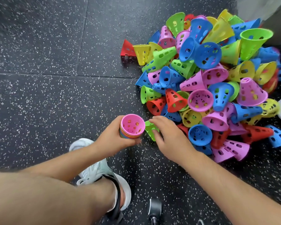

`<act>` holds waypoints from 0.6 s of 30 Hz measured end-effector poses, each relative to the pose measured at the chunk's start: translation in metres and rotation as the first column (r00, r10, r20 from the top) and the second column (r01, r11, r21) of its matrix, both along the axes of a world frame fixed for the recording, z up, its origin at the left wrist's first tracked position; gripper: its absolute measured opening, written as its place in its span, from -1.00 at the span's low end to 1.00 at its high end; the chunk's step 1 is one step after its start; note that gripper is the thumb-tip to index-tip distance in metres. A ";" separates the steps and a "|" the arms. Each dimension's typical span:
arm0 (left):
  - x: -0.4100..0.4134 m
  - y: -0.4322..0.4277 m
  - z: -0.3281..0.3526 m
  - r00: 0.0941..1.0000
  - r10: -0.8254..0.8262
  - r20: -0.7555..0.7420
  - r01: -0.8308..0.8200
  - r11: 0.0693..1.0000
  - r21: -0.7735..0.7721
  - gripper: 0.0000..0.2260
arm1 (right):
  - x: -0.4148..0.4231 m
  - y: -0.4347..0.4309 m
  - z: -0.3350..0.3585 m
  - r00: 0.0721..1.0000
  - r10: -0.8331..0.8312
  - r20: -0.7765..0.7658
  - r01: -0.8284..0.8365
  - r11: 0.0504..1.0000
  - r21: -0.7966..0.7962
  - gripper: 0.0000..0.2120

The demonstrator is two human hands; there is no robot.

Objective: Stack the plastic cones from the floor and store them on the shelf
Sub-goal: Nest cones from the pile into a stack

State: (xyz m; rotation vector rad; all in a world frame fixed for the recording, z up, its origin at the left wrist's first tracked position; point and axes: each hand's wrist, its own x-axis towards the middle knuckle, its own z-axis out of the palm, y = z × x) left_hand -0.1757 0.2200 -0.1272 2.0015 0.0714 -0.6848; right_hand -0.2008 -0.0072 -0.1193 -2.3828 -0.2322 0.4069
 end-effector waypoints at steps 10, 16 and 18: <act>0.010 -0.009 -0.007 1.000 -0.019 -0.006 0.019 1.000 0.021 -0.38 | 0.020 0.012 -0.032 0.995 0.101 -0.019 -0.102 0.940 -0.327 -0.81; 0.023 -0.012 -0.016 0.999 0.026 0.023 -0.027 0.999 0.032 -0.37 | 0.002 0.001 -0.010 0.909 -0.163 0.383 0.198 0.979 -0.054 -0.94; 0.030 -0.012 -0.016 0.999 0.028 0.043 -0.031 0.997 0.066 -0.36 | 0.007 -0.005 -0.001 0.848 -0.256 0.464 0.279 0.960 0.020 -0.92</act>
